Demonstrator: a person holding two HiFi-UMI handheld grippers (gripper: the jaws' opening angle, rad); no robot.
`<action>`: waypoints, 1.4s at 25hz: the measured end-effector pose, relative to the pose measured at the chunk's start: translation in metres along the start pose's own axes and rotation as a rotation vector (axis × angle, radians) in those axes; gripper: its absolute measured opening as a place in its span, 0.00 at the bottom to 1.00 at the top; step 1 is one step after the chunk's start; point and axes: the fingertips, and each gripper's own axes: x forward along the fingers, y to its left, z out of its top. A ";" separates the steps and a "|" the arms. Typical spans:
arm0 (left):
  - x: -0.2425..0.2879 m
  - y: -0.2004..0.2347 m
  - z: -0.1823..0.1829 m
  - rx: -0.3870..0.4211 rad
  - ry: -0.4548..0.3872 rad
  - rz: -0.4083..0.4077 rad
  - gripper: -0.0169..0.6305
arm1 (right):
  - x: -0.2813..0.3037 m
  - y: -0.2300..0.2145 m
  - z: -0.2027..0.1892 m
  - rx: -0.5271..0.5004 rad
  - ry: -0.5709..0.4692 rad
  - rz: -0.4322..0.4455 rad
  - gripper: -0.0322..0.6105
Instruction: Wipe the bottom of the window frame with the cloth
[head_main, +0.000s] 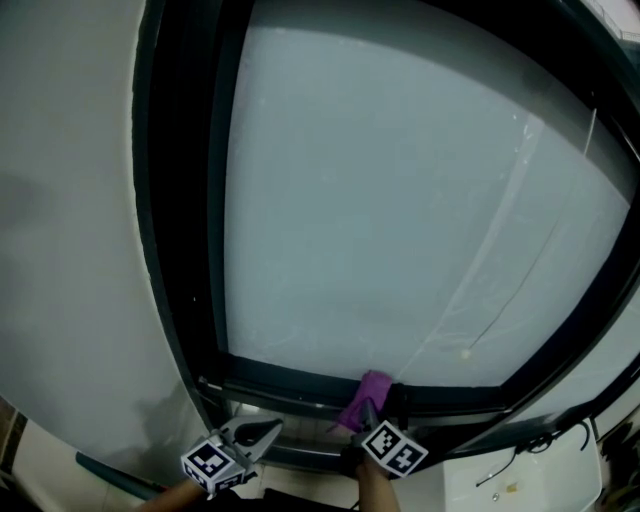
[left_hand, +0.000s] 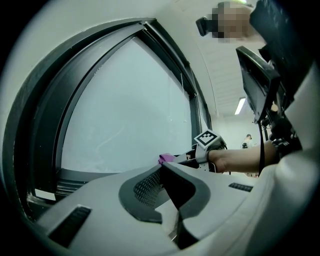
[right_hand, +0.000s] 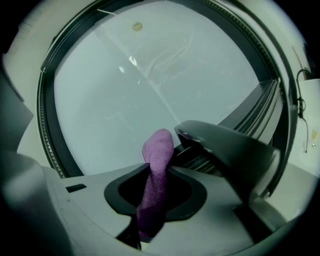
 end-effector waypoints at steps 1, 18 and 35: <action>0.000 0.000 -0.001 -0.001 0.003 -0.004 0.03 | -0.002 -0.002 0.001 0.009 -0.013 -0.004 0.19; 0.017 -0.019 -0.010 -0.013 0.023 -0.035 0.03 | -0.022 -0.039 -0.011 -0.132 0.000 -0.046 0.19; 0.062 -0.057 -0.018 -0.007 0.036 -0.022 0.03 | -0.036 -0.082 0.017 -0.467 0.059 -0.069 0.19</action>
